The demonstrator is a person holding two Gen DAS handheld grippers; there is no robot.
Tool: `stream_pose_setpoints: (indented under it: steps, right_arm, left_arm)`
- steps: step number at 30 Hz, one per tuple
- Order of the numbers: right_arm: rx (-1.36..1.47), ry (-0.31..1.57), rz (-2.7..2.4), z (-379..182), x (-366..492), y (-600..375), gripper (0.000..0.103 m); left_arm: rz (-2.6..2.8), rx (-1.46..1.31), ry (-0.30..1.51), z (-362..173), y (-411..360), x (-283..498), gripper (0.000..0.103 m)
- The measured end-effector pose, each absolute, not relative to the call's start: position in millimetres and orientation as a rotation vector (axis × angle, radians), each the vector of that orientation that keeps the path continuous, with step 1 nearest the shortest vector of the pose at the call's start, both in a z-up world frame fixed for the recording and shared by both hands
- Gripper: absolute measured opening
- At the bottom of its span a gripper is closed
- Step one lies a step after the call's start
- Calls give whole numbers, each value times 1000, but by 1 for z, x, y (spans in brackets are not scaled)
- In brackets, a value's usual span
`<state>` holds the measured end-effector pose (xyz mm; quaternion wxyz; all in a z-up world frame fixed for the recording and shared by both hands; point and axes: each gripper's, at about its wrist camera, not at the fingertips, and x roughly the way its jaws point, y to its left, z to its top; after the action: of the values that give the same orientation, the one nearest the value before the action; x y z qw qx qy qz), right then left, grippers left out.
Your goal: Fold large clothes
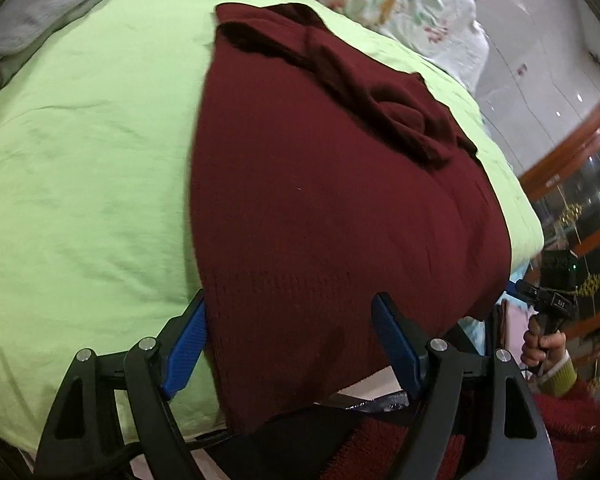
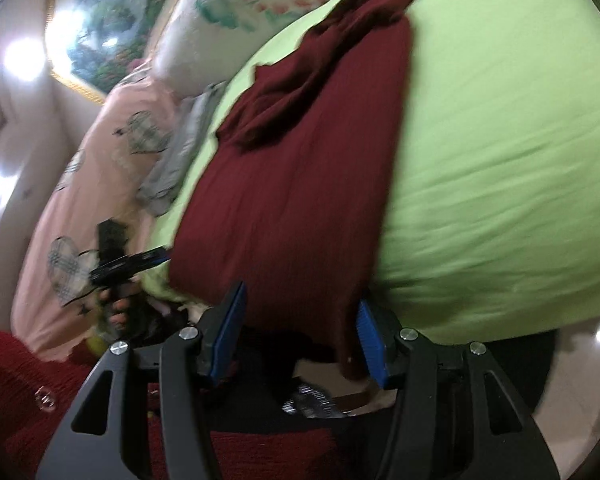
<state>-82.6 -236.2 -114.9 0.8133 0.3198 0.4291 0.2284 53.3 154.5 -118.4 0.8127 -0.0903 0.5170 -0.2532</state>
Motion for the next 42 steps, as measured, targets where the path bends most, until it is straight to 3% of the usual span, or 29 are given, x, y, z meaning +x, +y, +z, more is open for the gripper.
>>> stream_pose_setpoints:
  steps: [3, 5, 7, 8, 10, 25, 33, 42]
  right_arm:
    - [654, 907, 515, -118, -82, -225, 53]
    - [664, 912, 504, -124, -81, -225, 40]
    - [661, 936, 479, -132, -78, -223, 25]
    - [653, 950, 473, -135, -78, -222, 17]
    - [626, 966, 481, -135, -77, -216, 6]
    - [760, 611, 561, -39, -44, -251, 5]
    - [743, 529, 435, -2, 36, -293, 5]
    - [762, 688, 174, -34, 156, -324, 5]
  left_arm:
    - [-585, -218, 1119, -119, 161, 51, 60]
    - [-594, -249, 1139, -122, 167, 52, 46]
    - [-611, -274, 1165, -127, 168, 53, 15]
    - [-622, -276, 1185, -130, 166, 53, 8]
    - [-633, -257, 1190, -132, 159, 48, 6]
    - [-613, -444, 836, -34, 163, 68, 5]
    - [-565, -445, 747, 12, 132, 173, 5]
    - [-413, -455, 919, -42, 83, 331, 5]
